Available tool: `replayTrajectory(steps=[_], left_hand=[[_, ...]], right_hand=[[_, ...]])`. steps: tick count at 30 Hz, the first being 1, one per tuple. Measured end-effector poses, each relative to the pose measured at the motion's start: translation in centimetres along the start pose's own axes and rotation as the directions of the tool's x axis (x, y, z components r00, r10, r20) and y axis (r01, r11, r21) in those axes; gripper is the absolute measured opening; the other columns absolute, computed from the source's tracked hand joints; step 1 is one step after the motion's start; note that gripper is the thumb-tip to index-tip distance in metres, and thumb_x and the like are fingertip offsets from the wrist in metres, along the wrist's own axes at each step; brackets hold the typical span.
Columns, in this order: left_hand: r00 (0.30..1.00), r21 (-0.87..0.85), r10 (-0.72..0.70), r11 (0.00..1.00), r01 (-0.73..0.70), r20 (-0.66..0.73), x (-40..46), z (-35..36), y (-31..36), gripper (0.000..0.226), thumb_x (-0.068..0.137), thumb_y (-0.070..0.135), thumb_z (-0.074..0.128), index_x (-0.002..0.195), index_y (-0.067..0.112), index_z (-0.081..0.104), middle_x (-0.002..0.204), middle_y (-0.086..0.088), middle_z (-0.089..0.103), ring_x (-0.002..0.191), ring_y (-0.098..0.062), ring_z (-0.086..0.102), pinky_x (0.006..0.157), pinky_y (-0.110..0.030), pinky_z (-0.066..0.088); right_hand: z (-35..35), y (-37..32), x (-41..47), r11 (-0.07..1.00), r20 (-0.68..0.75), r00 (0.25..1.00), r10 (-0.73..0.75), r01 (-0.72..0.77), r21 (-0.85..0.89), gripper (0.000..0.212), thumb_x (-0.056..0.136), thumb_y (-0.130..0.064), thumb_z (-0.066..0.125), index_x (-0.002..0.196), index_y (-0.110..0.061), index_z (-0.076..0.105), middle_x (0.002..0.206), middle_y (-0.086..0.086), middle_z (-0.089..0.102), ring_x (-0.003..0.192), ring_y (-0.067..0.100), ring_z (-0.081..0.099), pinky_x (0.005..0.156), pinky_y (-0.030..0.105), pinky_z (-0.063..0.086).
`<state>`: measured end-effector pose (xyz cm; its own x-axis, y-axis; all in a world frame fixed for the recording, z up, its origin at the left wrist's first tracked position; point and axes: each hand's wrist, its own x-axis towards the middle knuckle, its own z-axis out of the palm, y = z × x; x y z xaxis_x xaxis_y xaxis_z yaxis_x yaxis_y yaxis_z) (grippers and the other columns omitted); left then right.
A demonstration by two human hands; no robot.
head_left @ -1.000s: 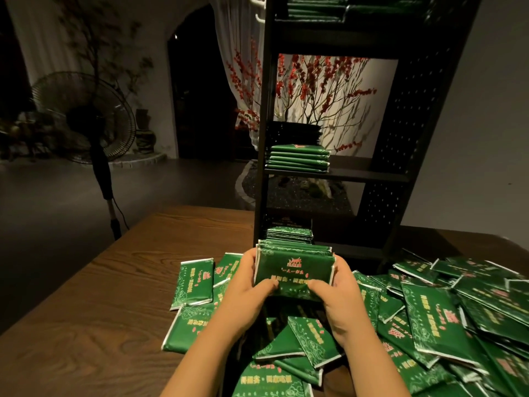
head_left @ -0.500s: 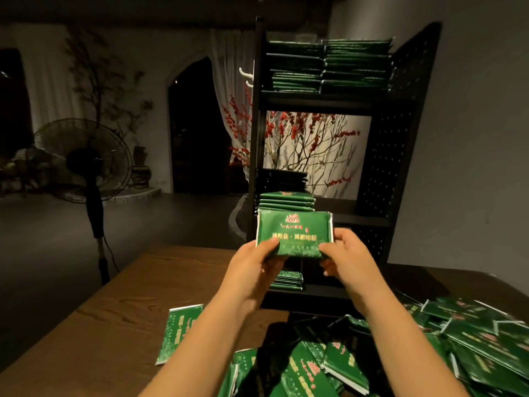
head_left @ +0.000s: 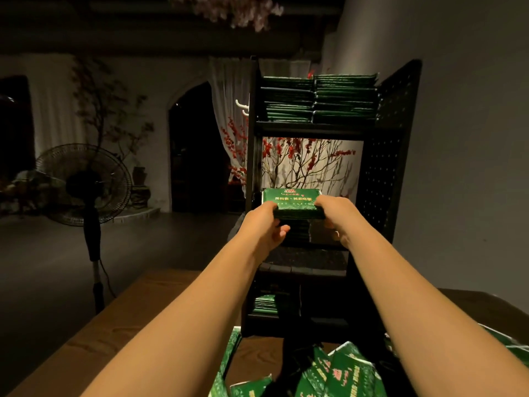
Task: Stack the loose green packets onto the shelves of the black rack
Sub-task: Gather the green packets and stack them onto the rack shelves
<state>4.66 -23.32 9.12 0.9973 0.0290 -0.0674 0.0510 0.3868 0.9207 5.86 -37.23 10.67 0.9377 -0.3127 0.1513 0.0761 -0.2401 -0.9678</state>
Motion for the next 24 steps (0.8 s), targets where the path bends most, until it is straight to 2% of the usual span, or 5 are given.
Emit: replayTrajectory(steps=[5,9,12,16,24], left_hand=[[1.0,-0.117,-0.03,0.993,0.031,0.008,0.8,0.0,0.0,0.023,0.099,0.028,0.057,0.119,0.015,0.057,0.101,-0.009,0.059,0.081,-0.019,0.062,0.054,-0.022,0.045],[0.997,-0.214,-0.069,0.974,0.074,0.034,0.7,-0.1,-0.6,0.02,0.098,0.028,0.06,0.105,0.009,0.058,0.097,-0.008,0.063,0.075,-0.015,0.062,0.057,-0.021,0.049],[0.998,-0.27,-0.055,0.961,0.055,0.008,0.7,-0.4,-1.1,0.012,0.098,0.022,0.058,0.105,0.012,0.055,0.11,-0.011,0.064,0.08,-0.017,0.066,0.063,-0.023,0.053],[0.999,-0.323,-0.029,0.946,0.017,-0.032,0.9,-0.8,-1.8,0.003,0.101,0.015,0.053,0.099,0.012,0.053,0.122,-0.009,0.065,0.092,-0.02,0.067,0.079,-0.028,0.056],[0.997,-0.288,0.007,0.957,-0.028,-0.072,0.9,-1.1,-2.5,0.015,0.101,0.015,0.051,0.091,0.014,0.062,0.104,-0.004,0.068,0.086,-0.014,0.067,0.076,-0.025,0.054]], right_hand=[[0.2,0.0,0.9,0.999,0.023,0.999,0.048,-0.049,0.015,0.025,0.094,-0.035,0.059,0.103,-0.012,0.055,0.083,0.0,0.054,0.072,0.014,0.048,0.057,0.027,0.035],[0.4,0.9,1.4,0.997,0.085,0.995,0.048,-0.053,0.058,0.019,0.097,-0.036,0.055,0.096,-0.017,0.057,0.089,-0.001,0.056,0.078,0.013,0.051,0.075,0.032,0.039],[0.5,2.0,1.8,0.998,0.037,0.999,0.033,-0.035,0.058,0.025,0.096,-0.037,0.053,0.108,-0.017,0.064,0.099,0.002,0.066,0.082,0.015,0.054,0.065,0.029,0.042],[0.7,3.0,1.7,0.997,0.022,1.0,-0.014,0.012,0.076,0.02,0.094,-0.027,0.053,0.101,-0.017,0.069,0.104,0.008,0.073,0.09,0.02,0.066,0.062,0.027,0.046],[1.2,3.1,0.8,0.99,0.033,0.989,-0.142,0.142,0.004,0.024,0.097,-0.018,0.051,0.114,-0.013,0.067,0.103,0.005,0.068,0.093,0.019,0.061,0.077,0.035,0.049]])
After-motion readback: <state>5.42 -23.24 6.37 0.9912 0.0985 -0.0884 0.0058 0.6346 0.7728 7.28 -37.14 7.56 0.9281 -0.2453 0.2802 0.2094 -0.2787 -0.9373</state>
